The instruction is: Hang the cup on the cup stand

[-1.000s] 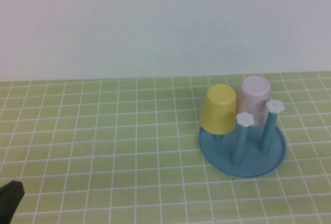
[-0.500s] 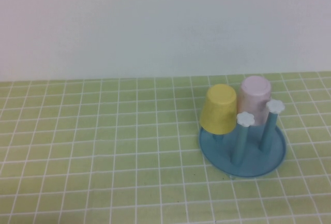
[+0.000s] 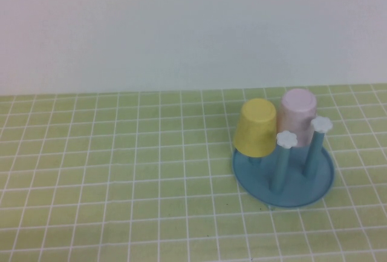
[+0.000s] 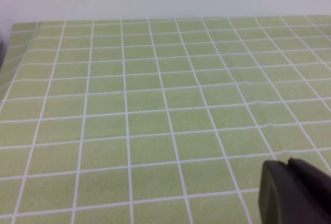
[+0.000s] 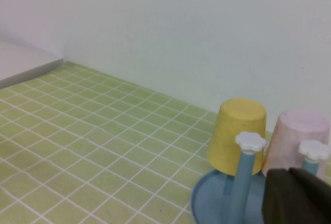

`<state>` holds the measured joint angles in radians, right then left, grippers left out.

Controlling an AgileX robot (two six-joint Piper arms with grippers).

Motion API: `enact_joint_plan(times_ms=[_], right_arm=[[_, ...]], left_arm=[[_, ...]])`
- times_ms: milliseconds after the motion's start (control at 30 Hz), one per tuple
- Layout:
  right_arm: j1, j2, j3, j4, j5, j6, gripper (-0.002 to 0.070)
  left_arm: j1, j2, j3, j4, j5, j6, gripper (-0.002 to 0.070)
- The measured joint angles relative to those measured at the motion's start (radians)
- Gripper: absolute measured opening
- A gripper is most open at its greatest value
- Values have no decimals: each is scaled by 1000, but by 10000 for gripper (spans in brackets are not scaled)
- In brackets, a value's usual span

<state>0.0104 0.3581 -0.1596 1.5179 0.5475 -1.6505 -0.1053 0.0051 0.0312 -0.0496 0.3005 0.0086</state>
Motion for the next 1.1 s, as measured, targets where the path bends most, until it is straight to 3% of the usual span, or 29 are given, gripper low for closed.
enact_joint_plan(times_ms=[467, 867, 967, 1100], right_arm=[[0, -2, 0, -2, -5, -18, 5], [0, -42, 0, -22, -180, -114, 4], [0, -42, 0, -139, -255, 8, 4], [0, -42, 0, -543, -279, 492, 4]], left_arm=[[0, 0, 0, 0, 0, 0, 0], [0, 0, 0, 0, 2, -9, 0], [0, 0, 0, 0, 2, -9, 0], [0, 0, 0, 0, 2, -9, 0]])
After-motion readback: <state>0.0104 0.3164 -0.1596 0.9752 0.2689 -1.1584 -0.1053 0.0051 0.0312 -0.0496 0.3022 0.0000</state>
